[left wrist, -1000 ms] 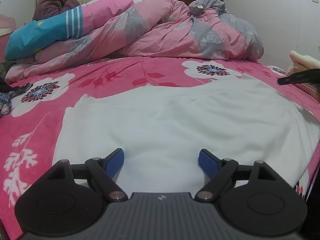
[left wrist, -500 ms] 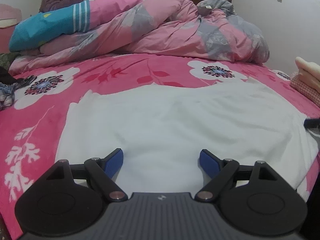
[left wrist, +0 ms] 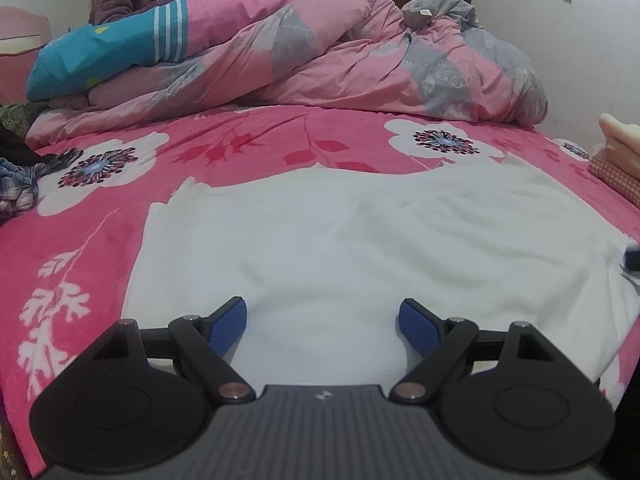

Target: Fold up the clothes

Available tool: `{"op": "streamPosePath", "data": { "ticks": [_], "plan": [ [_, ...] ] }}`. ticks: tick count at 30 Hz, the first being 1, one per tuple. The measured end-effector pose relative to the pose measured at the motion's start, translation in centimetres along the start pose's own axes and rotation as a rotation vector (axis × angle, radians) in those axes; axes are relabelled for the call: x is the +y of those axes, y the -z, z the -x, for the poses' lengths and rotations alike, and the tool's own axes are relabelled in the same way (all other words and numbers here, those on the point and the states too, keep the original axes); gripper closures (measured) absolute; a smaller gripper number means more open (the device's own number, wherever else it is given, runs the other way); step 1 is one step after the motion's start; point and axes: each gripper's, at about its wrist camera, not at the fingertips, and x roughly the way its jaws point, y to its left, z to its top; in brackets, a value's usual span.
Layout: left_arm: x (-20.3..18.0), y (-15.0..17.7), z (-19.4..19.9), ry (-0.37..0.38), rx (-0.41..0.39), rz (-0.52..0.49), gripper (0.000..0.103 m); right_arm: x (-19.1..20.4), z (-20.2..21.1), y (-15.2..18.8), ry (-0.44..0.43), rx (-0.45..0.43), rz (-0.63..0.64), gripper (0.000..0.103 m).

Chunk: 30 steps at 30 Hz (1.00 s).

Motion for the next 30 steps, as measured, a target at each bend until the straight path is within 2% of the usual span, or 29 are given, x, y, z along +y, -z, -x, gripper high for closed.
{"op": "streamPosePath", "data": {
  "ticks": [2, 5, 8, 9, 13, 16, 19, 22, 27, 29, 30],
  "plan": [
    [0.2, 0.2, 0.0, 0.007, -0.008, 0.004, 0.018, 0.1, -0.9, 1.4, 0.024, 0.08, 0.04, 0.087],
    [0.4, 0.3, 0.3, 0.016, -0.02, 0.007, 0.018, -1.2, 2.1, 2.6, 0.033, 0.081, -0.029, 0.087],
    [0.5, 0.2, 1.0, 0.012, -0.042, 0.01, 0.018, -1.8, 4.7, 2.4, 0.127, 0.114, -0.066, 0.086],
    [0.4, 0.1, 1.6, 0.005, -0.056, 0.005, 0.018, -1.5, 5.1, 2.2, 0.13, 0.098, -0.072, 0.086],
    [-1.2, -0.3, 4.0, 0.021, -0.113, -0.057, 0.018, 0.1, 5.0, 0.2, 0.057, -0.048, -0.109, 0.084],
    [-3.8, 0.5, 4.2, 0.035, -0.092, -0.136, 0.018, 2.5, 1.1, -1.3, 0.006, -0.097, -0.122, 0.083],
    [-6.1, 2.3, 3.8, 0.03, -0.053, -0.224, 0.018, 4.9, -2.0, -1.1, -0.034, -0.041, -0.104, 0.083],
    [-7.0, 4.5, 4.2, 0.014, -0.068, -0.281, 0.017, 6.3, -1.2, 1.3, 0.006, 0.012, -0.055, 0.083],
    [-5.5, 5.0, 4.9, 0.068, -0.063, -0.201, 0.016, 5.6, 2.8, 3.1, 0.066, 0.128, -0.097, 0.083],
    [-5.2, 5.0, 4.9, 0.074, -0.059, -0.184, 0.016, 5.6, 3.8, 2.5, 0.077, 0.114, -0.105, 0.083],
    [-5.1, 5.0, 5.0, 0.074, -0.056, -0.176, 0.016, 5.8, 4.0, 1.8, 0.067, 0.08, -0.111, 0.083]
  ]
}}
